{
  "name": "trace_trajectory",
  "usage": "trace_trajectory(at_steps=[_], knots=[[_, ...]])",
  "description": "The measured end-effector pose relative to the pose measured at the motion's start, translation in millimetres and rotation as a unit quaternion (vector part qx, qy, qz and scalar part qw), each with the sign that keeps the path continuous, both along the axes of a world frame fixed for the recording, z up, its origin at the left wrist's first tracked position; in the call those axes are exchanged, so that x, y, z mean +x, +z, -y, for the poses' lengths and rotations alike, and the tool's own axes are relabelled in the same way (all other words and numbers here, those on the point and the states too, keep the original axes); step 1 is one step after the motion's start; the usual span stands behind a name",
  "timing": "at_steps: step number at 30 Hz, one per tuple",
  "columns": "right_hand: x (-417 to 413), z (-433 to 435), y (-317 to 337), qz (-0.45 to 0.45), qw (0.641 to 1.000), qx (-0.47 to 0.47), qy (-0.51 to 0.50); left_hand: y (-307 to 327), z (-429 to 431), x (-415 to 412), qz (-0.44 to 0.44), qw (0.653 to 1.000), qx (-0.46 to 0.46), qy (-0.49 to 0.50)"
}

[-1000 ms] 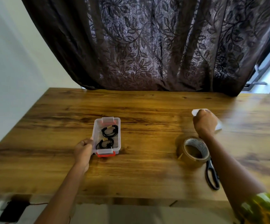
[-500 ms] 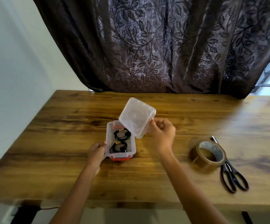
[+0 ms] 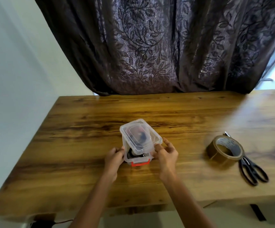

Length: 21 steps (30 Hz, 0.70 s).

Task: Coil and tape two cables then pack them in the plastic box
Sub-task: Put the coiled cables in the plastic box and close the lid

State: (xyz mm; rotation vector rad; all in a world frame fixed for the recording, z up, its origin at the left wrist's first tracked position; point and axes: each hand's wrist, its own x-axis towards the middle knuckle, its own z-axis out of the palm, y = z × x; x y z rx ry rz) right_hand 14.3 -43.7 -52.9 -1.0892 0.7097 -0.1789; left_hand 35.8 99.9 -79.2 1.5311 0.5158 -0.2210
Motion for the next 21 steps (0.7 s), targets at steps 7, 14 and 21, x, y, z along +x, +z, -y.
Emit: trace_trajectory(at_steps=[7,14,21], knots=[[-19.8,-6.8,-8.0,0.017,0.992,-0.117,0.045,1.1,-1.2,-6.0,0.038,0.999,0.016,-0.028],[-26.5,-10.3,-24.5,0.033,0.975,-0.213,0.051,0.7,-6.3,-6.6,0.064,0.993,0.061,-0.081],[-31.8,1.6,-31.6,0.075,0.902,-0.403,0.134,0.0,-7.3,-6.5,0.077,0.988,0.095,-0.089]])
